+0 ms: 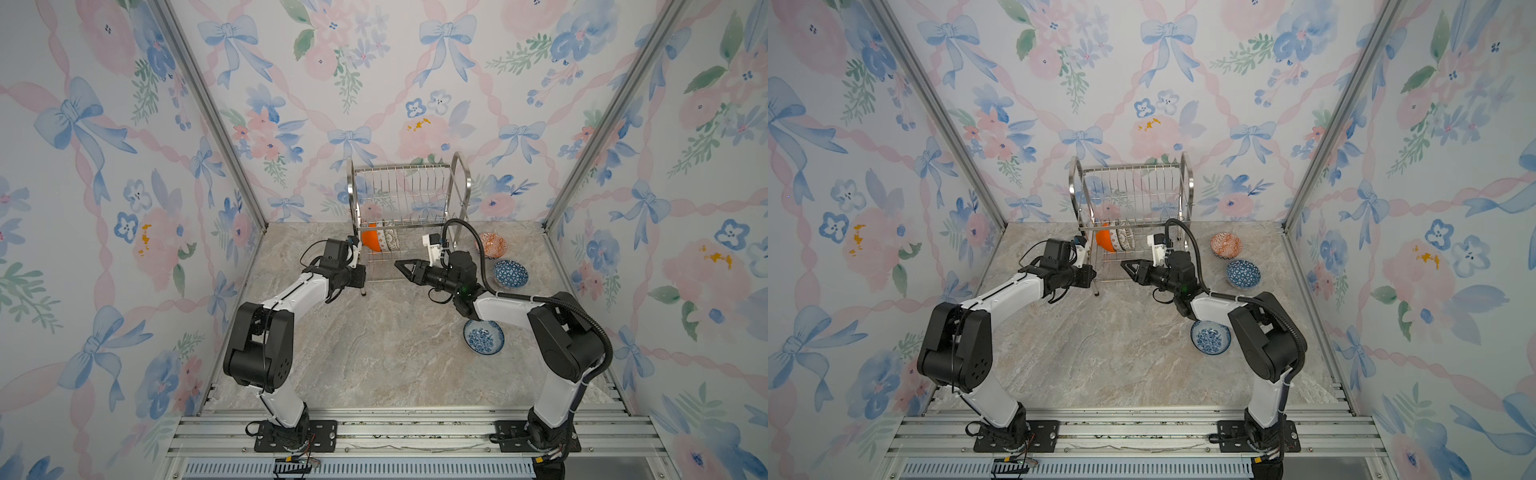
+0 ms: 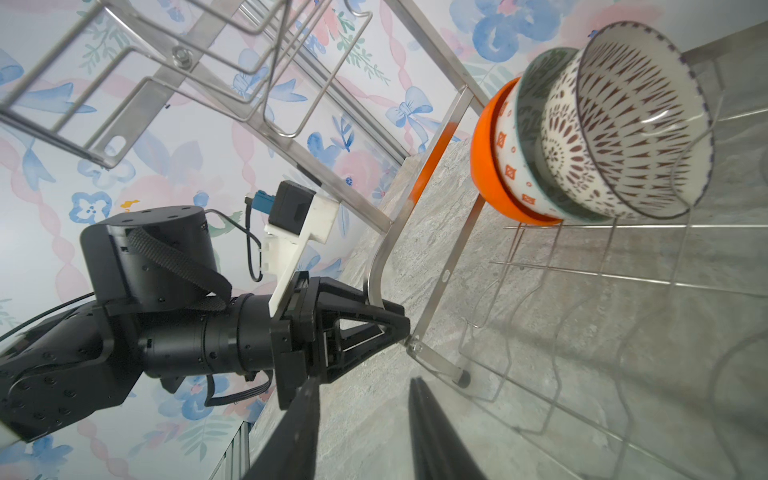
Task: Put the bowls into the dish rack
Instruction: 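Withdraw the right gripper from the rack toward the blue-and-white bowl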
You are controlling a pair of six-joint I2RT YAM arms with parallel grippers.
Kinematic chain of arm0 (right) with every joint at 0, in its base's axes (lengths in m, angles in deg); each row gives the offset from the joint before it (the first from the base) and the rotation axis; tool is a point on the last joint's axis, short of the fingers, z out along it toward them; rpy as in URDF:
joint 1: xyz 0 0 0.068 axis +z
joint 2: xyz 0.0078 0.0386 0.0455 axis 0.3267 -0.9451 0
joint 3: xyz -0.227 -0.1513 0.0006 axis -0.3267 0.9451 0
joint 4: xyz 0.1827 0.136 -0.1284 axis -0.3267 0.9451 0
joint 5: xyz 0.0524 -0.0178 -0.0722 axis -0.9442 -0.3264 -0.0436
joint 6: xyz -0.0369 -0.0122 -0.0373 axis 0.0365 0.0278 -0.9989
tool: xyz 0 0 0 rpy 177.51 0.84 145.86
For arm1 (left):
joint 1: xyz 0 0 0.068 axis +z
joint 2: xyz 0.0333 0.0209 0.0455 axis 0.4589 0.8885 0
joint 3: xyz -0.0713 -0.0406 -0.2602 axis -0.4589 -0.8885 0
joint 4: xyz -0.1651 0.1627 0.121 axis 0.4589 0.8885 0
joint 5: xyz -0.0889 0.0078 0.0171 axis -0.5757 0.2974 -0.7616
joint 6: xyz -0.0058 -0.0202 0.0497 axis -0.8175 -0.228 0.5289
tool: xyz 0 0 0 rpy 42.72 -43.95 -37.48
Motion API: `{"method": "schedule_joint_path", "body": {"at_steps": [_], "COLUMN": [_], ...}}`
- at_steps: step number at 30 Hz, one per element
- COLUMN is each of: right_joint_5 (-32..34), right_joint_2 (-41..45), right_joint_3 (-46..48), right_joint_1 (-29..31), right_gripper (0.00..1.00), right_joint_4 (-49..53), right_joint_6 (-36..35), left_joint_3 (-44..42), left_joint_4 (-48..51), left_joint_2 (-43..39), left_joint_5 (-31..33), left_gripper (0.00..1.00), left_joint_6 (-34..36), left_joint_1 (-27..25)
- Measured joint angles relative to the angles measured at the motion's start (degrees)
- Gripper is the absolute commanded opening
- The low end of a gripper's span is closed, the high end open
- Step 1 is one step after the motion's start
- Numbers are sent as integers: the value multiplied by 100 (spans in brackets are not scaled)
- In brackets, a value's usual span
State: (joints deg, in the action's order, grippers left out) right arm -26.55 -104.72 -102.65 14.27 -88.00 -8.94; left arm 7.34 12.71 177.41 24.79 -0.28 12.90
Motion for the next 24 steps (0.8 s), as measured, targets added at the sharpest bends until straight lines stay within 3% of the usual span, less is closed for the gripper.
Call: {"method": "schedule_joint_path", "body": {"at_steps": [11,13,15,17,22,24], "right_joint_5": [310,404,501,619,953,1080], "right_joint_2": [109,190,291,424,695,774], "right_joint_3": [400,516,597,695,903,922], "right_joint_1": [553,634,699,767,876,905], "right_gripper": [47,50,56,73,99,97], "right_joint_4": [446,551,695,811,1075,1202], "right_joint_6": [-313,-380,-459,-570,-684,-756], "left_joint_3": [-55,-70,-72,-76,-157,-162], "left_joint_4": [17,17,17,13,271,330], "left_joint_2": [-68,-81,-81,-85,-90,-111], "left_joint_5": [87,96,103,105,-24,-70], "left_gripper": [0,6,14,21,31,33], "left_joint_6": [-37,-42,-42,-70,-382,-461], "left_joint_1": [0,0,0,0,22,39]}}
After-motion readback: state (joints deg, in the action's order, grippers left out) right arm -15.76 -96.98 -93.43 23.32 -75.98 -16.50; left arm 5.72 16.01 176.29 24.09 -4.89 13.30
